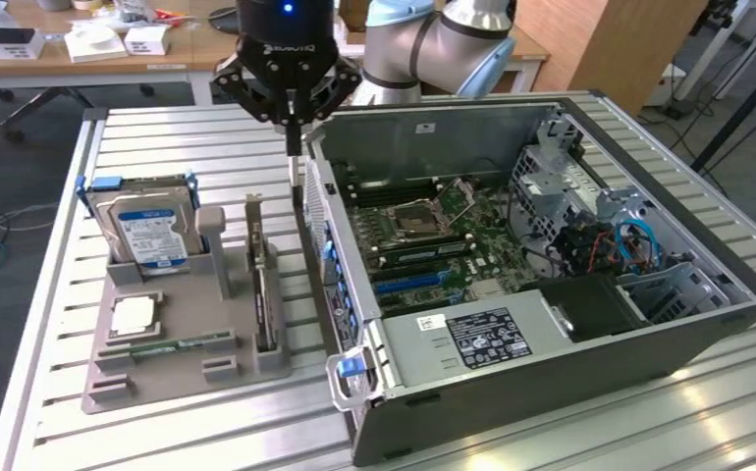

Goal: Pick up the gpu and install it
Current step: 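Reach for the gpu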

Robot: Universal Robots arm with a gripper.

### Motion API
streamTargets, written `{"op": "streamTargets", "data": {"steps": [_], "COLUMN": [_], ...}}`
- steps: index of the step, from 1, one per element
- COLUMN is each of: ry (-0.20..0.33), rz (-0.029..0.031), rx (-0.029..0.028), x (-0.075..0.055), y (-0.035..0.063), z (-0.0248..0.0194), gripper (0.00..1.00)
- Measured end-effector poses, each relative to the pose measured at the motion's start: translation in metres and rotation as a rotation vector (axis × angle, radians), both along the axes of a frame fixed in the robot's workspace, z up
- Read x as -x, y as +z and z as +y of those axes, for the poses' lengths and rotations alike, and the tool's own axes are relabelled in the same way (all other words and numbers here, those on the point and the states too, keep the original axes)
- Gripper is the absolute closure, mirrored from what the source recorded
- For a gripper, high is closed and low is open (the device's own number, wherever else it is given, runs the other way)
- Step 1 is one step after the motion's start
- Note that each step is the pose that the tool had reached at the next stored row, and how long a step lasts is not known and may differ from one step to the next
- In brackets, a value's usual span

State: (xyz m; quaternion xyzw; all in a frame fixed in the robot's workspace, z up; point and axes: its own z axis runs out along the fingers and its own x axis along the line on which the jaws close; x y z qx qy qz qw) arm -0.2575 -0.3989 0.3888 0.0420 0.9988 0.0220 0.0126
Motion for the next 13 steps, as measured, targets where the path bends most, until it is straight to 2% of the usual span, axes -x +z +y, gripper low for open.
{"op": "streamTargets", "data": {"steps": [6, 13], "ry": [-0.003, -0.003], "rz": [-0.0001, -0.0001], "rx": [0.0, -0.0001], "x": [0.021, 0.031], "y": [-0.0019, -0.0028], "z": [0.0, 0.0], "gripper": [0.9, 0.9]}}
